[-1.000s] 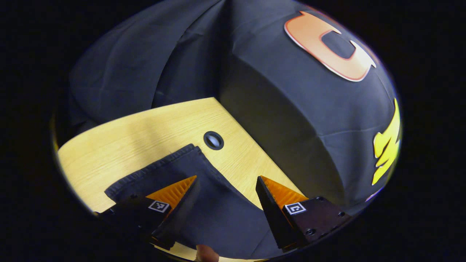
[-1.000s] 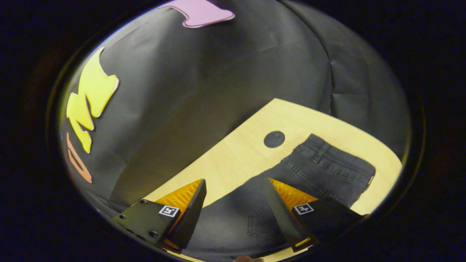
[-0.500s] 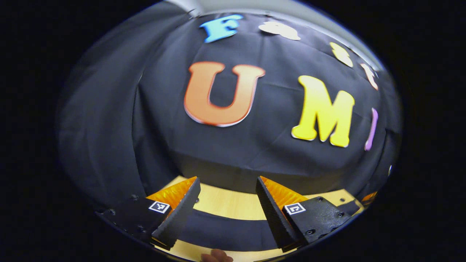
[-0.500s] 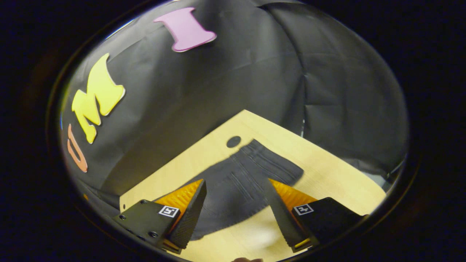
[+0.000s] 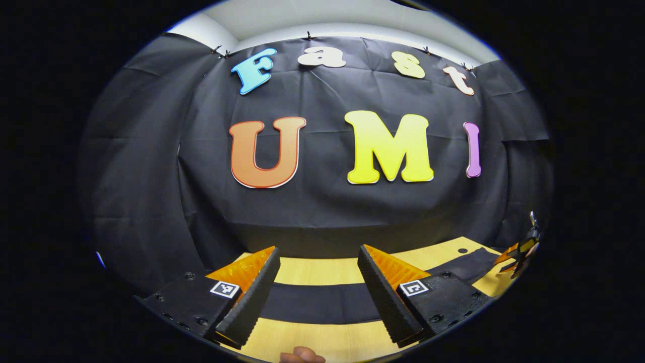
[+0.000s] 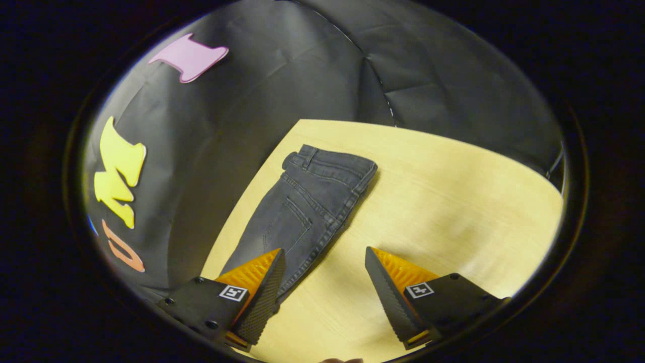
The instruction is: Grasp the waist and the cuffs of the jeans and fold them to make the two legs overlap; first hold the waist and fold one-third of the jeans toward the cuffs, then hold the cuffs and fold the remaining one-third in the same direction to finish folding.
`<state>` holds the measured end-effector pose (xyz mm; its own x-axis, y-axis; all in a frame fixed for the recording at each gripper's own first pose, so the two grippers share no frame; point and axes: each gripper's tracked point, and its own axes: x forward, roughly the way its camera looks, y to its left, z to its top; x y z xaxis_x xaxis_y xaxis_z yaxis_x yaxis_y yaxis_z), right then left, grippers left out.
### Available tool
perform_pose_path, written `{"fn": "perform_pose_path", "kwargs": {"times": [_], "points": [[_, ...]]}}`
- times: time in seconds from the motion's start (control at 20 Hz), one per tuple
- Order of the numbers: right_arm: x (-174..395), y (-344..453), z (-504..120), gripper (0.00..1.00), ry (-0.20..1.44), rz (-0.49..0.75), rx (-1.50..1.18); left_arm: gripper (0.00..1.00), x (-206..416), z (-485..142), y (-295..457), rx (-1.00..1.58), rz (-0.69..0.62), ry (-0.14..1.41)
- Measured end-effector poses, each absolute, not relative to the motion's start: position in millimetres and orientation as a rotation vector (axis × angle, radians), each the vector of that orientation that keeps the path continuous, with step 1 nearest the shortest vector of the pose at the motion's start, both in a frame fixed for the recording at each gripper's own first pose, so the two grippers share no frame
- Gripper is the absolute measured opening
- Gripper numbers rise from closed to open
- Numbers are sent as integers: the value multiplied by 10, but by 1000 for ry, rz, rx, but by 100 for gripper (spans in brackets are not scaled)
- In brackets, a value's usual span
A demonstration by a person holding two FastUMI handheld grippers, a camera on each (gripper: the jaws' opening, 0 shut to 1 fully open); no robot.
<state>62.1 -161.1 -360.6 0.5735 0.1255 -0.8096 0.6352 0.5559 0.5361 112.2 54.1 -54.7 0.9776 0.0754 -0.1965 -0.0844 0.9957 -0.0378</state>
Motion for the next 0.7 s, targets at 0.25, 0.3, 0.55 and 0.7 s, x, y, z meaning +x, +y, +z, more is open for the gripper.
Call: {"fn": "perform_pose_path", "kwargs": {"times": [0.25, 0.3, 0.55, 0.7], "points": [[980, -1481, -3744, 93, 861, -363, 1141, 99, 996, -402, 664, -89, 108, 191], [1074, -1479, -3771, 98, 830, -360, 1183, 99, 966, -382, 688, -95, 119, 195], [1237, -1610, -4091, 38, 713, -441, 1386, 99, 861, -337, 738, -91, 131, 232], [1246, -1568, -4147, 1, 726, -416, 1227, 99, 827, -288, 761, -86, 135, 237]]}}
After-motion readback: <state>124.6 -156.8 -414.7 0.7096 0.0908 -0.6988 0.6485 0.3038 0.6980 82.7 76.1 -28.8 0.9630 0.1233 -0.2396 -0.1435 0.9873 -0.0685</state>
